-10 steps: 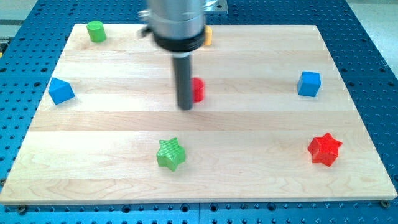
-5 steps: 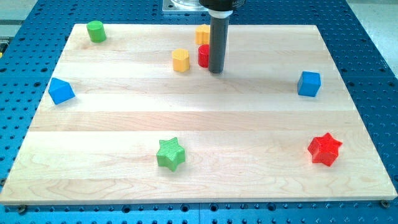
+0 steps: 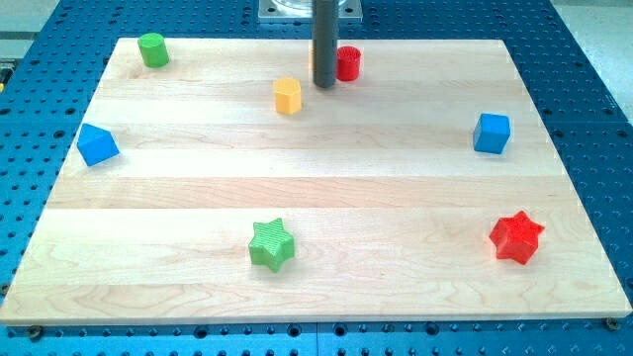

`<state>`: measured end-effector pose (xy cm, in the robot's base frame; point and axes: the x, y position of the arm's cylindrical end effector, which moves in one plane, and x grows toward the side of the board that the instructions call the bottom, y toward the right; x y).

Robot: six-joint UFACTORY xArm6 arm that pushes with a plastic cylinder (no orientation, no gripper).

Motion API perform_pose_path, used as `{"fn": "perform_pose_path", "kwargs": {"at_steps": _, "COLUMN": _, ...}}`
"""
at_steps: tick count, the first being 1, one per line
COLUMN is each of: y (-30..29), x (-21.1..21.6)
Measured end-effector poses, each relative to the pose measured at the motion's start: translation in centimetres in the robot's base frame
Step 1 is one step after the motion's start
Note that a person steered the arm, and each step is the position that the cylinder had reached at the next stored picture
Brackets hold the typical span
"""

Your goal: Push the red circle to the top right corner

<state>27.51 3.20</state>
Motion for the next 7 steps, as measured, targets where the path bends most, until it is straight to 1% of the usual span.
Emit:
{"fn": "perform_pose_path", "kwargs": {"at_steps": 2, "y": 0.9, "x": -4.0}}
{"fn": "perform_pose_path", "kwargs": {"at_steps": 3, "y": 6.4, "x": -4.6}}
{"fn": "perform_pose_path", "kwargs": {"at_steps": 4, "y": 9.9, "x": -4.6}}
{"fn": "perform_pose_path", "kwargs": {"at_steps": 5, "y": 7.6, "x": -2.2}}
{"fn": "perform_pose_path", "kwargs": {"at_steps": 6, "y": 14.4, "x": -3.4}}
{"fn": "perform_pose_path", "kwargs": {"at_steps": 7, "y": 17.4, "x": -4.1}}
